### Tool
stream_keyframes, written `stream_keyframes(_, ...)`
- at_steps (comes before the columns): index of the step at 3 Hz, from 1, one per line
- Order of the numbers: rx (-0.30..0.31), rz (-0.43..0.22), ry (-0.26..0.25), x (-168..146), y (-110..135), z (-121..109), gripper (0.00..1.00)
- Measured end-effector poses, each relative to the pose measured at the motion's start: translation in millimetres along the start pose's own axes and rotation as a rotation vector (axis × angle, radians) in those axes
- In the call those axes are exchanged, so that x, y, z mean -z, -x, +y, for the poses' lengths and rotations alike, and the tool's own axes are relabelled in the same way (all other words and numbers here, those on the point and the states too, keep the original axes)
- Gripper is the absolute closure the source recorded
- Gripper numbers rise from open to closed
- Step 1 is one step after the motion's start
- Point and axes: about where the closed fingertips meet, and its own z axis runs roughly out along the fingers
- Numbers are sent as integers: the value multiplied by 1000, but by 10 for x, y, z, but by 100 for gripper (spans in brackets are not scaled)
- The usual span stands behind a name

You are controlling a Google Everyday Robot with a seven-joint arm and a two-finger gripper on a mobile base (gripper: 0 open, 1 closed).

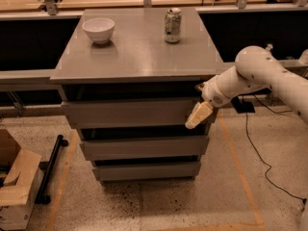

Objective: Open top drawer

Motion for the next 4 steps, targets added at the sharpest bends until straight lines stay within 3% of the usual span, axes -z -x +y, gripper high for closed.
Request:
stream_keyframes(1, -29, -60, 16, -249, -40, -153, 0)
stream_keyframes(2, -63, -53, 65, -483, -168, -53, 0)
stream_keyframes(4, -74, -45, 82, -417, -137, 0, 0)
